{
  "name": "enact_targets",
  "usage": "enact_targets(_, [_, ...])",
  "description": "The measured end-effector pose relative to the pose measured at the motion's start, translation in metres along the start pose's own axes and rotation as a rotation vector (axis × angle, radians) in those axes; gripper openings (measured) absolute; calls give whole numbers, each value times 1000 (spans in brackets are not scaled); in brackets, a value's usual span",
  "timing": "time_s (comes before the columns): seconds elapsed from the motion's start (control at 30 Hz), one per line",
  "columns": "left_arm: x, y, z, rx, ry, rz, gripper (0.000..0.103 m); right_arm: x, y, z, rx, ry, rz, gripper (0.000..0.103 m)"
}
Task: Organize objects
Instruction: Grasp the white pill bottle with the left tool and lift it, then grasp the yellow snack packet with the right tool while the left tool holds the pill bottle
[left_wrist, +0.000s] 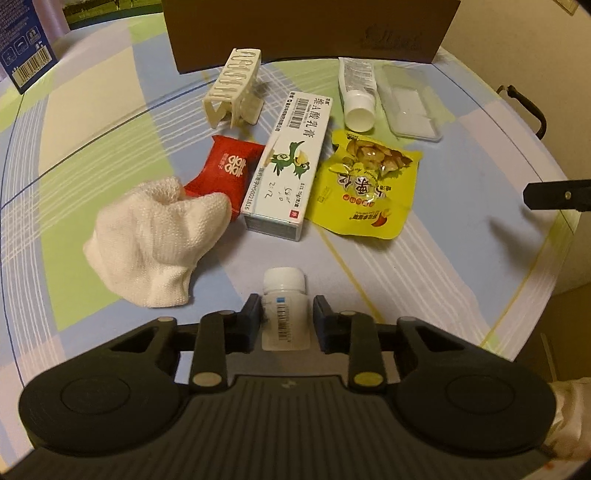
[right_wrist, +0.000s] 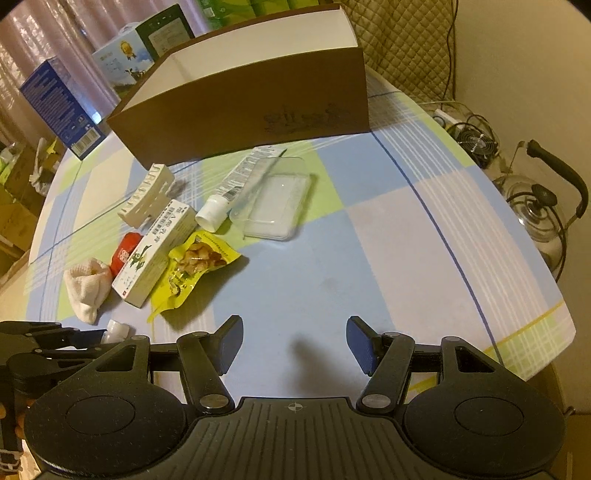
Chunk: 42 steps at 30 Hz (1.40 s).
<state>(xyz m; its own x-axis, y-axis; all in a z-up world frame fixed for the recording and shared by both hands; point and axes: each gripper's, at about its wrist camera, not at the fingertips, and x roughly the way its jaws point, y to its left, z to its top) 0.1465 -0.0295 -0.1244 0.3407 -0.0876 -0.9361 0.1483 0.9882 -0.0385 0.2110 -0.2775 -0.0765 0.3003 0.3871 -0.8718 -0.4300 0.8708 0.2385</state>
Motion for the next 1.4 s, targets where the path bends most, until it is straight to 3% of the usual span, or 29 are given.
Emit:
enact_targets(0.43, [3,9,1,-27,-24,-18,22,7,11,7,-30,9,20,59])
enact_targets(0.83, [-42,19,6,-73,-109,9,23,19,18,12,17,19,98,59])
enact_targets(1.23, [-79,66,0,-187,-177,86,23,58,17,14,272,82,337,59])
enact_targets(1.4, [-85,93,-7,-252,-179,137,23,85,15,15,395,100,404,43])
